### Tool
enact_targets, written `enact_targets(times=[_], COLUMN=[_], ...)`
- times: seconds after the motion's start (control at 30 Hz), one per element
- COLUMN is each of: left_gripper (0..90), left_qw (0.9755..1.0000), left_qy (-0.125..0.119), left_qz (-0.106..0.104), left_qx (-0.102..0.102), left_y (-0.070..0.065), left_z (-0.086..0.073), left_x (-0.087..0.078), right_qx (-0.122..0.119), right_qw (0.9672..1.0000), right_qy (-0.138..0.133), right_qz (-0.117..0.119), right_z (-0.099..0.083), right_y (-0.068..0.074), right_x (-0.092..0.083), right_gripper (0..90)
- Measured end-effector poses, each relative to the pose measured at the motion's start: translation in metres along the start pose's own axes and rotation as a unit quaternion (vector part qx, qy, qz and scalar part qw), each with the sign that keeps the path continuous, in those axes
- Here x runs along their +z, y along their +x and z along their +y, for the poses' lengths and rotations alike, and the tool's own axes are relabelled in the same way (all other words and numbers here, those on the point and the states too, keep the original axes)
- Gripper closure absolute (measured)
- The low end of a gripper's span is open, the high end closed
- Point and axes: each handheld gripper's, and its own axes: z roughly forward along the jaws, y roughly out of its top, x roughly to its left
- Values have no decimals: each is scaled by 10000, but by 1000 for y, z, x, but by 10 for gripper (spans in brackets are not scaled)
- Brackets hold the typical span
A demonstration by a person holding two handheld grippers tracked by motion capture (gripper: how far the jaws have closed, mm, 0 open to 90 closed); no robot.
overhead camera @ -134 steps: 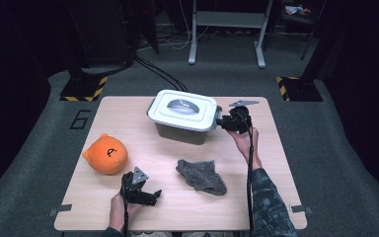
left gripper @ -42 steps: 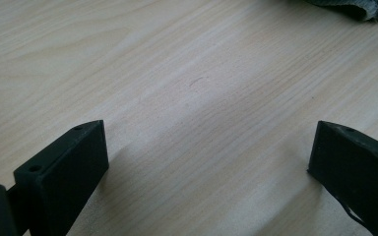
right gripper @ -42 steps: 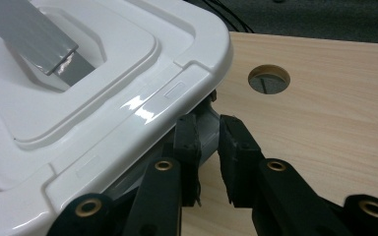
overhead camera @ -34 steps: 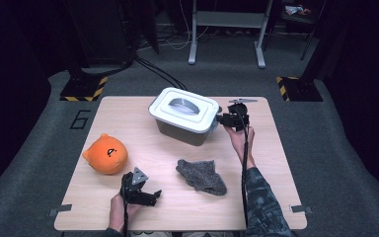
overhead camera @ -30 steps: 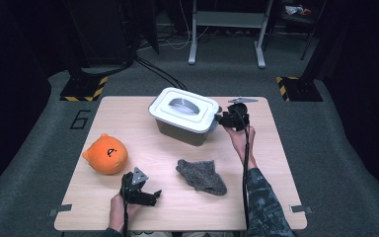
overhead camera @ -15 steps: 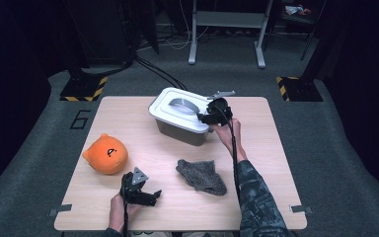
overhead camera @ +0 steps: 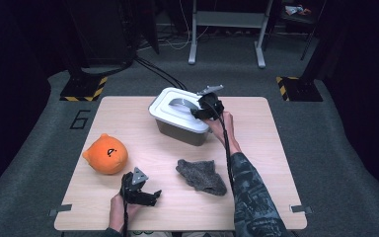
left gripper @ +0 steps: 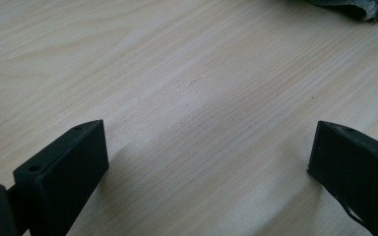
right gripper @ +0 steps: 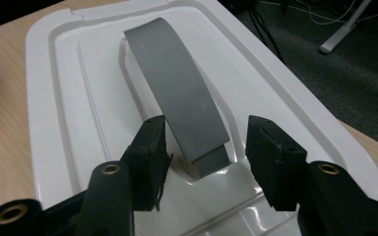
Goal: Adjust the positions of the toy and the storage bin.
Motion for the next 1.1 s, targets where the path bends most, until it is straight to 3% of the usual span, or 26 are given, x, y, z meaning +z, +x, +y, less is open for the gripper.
enact_targets(times=[0.2,0.33,0.53,1.1], left_gripper=[12,12,12,12], left_qw=[10000,10000,10000,10000], left_qy=[-3,-3,-2,1], left_qz=[0,2,0,-23], left_qx=[-3,-2,-4,-47], left_y=[0,0,0,0], left_z=[0,0,0,0], left_x=[0,0,0,0], right_qx=[-88,-20,-210,-36], right_qw=[9999,9999,9997,10000], right_qy=[36,42,29,64], right_qz=[69,91,93,39], right_z=[2,1,-1,-18], right_y=[1,1,0,-7], right_x=[6,6,3,-18], right_gripper=[585,597,606,614])
